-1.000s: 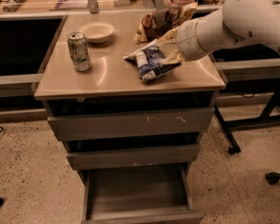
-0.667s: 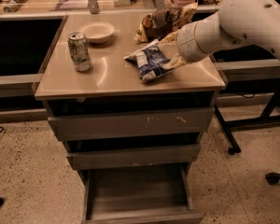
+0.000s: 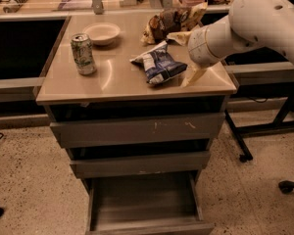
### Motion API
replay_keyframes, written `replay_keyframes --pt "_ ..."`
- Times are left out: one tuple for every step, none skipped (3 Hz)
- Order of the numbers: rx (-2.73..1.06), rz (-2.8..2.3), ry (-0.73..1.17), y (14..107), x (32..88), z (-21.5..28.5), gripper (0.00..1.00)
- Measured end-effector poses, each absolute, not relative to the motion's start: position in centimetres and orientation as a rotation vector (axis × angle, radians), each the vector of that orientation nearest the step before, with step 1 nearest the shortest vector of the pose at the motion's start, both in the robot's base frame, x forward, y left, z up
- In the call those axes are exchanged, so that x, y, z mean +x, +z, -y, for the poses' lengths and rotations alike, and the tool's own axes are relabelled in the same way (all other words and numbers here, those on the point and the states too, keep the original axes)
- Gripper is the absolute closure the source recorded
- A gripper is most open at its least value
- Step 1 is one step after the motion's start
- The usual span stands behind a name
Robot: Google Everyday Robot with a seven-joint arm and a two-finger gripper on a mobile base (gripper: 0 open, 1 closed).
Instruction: Place blue chip bag into bottom drawer
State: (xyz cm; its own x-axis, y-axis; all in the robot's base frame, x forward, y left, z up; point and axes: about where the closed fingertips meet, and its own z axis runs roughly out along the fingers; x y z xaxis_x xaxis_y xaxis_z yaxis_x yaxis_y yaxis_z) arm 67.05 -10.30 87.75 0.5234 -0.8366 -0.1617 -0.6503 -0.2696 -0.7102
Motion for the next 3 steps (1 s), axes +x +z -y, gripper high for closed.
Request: replay_keyframes --pt "-2.011 -1.195 -0.295 87.2 67.1 9.6 0.25" --pt "-2.011 -1.196 -0.295 87.2 67.2 9.6 0.24" --pt "-2.018 -1.198 -0.270 86.0 67.6 8.8 0.26"
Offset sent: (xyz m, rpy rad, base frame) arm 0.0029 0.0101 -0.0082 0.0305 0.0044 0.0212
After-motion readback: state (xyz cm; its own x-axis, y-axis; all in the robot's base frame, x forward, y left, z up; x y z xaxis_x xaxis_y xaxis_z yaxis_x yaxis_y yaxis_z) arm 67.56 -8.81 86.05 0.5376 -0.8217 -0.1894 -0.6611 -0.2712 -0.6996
